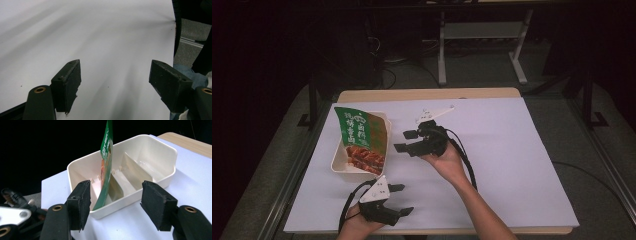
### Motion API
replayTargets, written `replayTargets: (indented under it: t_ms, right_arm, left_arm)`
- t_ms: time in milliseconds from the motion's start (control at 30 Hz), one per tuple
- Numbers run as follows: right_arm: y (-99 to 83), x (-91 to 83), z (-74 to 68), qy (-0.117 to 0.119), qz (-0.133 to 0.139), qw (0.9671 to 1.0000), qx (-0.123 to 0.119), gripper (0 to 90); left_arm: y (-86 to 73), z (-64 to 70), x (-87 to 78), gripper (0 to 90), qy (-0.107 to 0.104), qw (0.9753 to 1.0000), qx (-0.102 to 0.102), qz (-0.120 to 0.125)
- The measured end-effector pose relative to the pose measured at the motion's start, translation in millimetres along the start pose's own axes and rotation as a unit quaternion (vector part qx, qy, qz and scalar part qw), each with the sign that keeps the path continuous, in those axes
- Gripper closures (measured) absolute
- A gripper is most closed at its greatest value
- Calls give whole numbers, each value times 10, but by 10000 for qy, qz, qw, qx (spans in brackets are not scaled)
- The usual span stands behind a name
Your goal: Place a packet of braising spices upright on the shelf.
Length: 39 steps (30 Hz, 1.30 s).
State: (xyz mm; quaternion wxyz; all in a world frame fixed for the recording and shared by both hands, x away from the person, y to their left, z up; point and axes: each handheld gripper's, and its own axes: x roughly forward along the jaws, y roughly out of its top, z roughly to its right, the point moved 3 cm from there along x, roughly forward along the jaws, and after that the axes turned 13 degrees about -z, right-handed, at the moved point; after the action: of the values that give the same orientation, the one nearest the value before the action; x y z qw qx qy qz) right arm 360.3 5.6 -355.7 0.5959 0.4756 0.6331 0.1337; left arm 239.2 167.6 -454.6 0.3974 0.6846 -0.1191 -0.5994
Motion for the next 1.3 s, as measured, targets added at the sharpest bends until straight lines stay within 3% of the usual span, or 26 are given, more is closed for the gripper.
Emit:
replayTargets:
  t_ms: [600,1300]
  right_arm:
    - [-330,-363,124,-130,-39,9998,175,358]
    - [-623,-640,228,-249,-186,9987,406,327]
  left_arm:
    - [-4,-16,-15,249,57,10000,-59,38]
    - [-21,-50,-22,248,70,9999,-129,5]
